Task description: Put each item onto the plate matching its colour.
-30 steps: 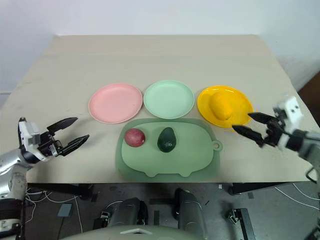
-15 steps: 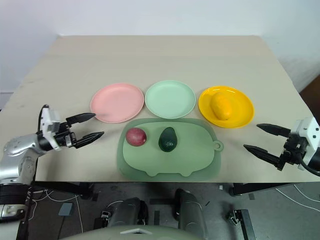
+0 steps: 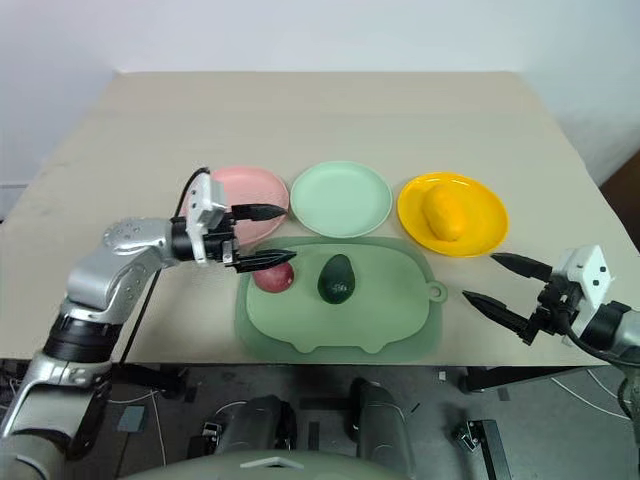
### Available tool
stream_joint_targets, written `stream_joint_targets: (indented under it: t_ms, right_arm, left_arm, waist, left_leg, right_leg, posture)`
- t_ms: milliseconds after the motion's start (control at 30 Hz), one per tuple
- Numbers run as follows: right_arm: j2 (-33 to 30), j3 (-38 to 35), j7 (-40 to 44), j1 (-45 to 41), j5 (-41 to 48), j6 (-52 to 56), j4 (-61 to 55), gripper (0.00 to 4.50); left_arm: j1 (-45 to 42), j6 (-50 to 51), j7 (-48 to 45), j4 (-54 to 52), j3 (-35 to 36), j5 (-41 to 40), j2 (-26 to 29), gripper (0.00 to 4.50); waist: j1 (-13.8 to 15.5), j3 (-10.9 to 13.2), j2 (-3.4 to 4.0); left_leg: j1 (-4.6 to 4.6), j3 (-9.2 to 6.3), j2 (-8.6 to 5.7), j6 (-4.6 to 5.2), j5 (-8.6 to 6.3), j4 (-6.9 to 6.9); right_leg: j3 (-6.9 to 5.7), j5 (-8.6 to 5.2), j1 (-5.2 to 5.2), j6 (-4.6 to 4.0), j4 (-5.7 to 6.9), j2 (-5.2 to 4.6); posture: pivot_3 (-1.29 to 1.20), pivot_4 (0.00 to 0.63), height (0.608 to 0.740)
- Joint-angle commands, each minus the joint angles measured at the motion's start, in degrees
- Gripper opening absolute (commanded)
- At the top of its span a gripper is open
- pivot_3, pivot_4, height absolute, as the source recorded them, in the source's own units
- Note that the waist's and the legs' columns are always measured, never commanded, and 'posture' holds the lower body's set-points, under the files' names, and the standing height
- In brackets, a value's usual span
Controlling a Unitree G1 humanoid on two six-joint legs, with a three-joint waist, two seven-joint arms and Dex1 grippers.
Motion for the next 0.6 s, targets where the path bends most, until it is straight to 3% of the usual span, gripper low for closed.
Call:
stream_joint_targets:
  t_ms: [33,333,433,600]
  right_arm:
    - [1.4,-0.5,-1.9,0.9,1.1,-0.1,-3.0,4.47]
    - [2.3,0.6,-4.2,0.4,1.3,0.4,-4.0,4.47]
    - [2.6,0.7,-4.8,0.5,1.4,0.4,-4.4,4.47]
    - [3.2,0.5,-5.8,1.3,1.7,0.3,-5.4,4.47]
  left_arm:
    - [-5.4,-2.1,-5.7,2.0,-3.5,0.7,-1.6,4.50]
    - [-13.9,-8.7,-22.0,12.4,-6.7,2.1,-2.2,4.50]
    - [-17.6,-14.9,-27.8,19.6,-9.6,5.6,-3.8,4.50]
    - [-20.8,-27.2,-28.8,27.8,-16.4,5.4,-5.8,4.50]
  waist:
    - [0.0,0.0,-0.01]
    - [-0.1,0.0,0.00]
    - [0.1,0.0,0.00]
    - [0.0,0.0,-0.01]
  left_leg:
    - [-0.02,0.00,0.00,0.00,0.00,0.00]
    - [-0.02,0.00,0.00,0.00,0.00,0.00]
    - [0.01,0.00,-0.03,0.01,0.01,0.11]
    - [-0.05,-0.09,-0.04,0.04,-0.01,0.11]
  right_leg:
    - [0.00,0.00,0.02,0.00,0.00,0.00]
    - [0.01,-0.03,0.02,0.01,0.01,0.06]
    - [-0.05,-0.02,0.01,0.00,-0.01,0.03]
    - [-0.03,-0.01,0.00,-0.01,-0.04,0.01]
  posture:
    - [0.00,0.150,0.737]
    - [0.00,0.150,0.737]
    - [0.00,0.150,0.737]
    - [0.00,0.150,0.737]
